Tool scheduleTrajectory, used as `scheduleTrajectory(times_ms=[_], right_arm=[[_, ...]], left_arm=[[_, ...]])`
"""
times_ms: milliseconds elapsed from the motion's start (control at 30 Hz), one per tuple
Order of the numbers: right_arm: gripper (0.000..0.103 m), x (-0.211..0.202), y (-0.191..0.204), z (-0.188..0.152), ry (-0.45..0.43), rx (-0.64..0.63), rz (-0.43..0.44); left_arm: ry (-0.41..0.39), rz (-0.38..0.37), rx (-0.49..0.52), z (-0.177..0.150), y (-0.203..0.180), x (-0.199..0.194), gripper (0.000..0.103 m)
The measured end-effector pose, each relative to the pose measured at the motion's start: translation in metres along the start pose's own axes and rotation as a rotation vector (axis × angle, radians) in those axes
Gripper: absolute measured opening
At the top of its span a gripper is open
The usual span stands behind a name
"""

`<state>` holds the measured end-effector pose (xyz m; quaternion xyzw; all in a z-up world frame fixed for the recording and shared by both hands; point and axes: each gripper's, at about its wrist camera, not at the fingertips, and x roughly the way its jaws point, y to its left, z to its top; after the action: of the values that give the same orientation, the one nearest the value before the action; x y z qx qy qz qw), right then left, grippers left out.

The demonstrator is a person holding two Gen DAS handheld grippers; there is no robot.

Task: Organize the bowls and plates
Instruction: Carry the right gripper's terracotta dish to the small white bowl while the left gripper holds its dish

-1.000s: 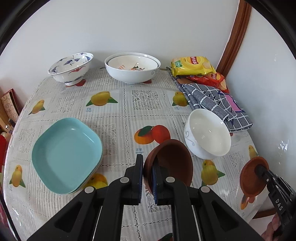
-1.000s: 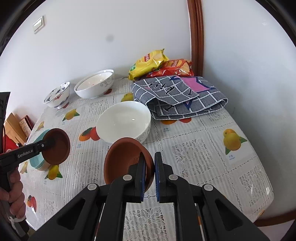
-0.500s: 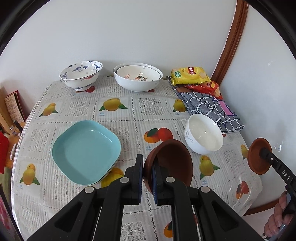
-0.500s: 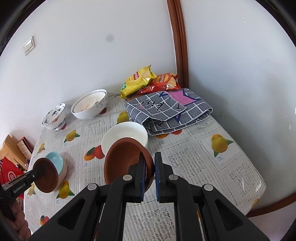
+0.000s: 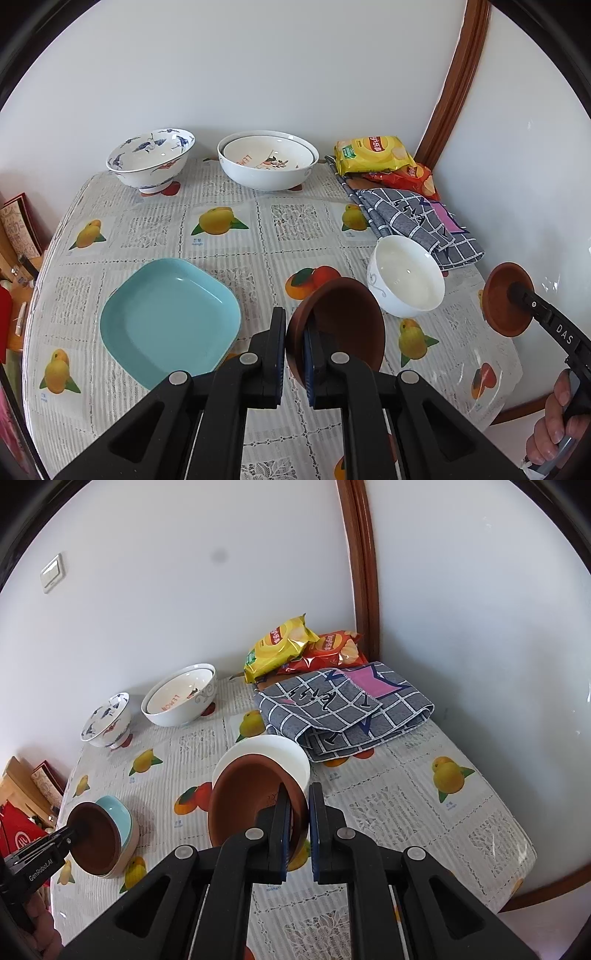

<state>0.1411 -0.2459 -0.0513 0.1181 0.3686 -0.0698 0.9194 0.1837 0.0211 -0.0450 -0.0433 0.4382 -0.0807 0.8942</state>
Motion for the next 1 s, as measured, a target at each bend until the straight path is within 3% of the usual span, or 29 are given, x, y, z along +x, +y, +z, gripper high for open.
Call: scheduleTrajectory(times_ms=[1000], right_arm=[[0.009, 0.084, 0.027, 0.019, 0.083, -0.016, 0.001]], left_arm=[[0.065, -0.014, 0.015, 0.032, 0.01, 0.068, 0.009]])
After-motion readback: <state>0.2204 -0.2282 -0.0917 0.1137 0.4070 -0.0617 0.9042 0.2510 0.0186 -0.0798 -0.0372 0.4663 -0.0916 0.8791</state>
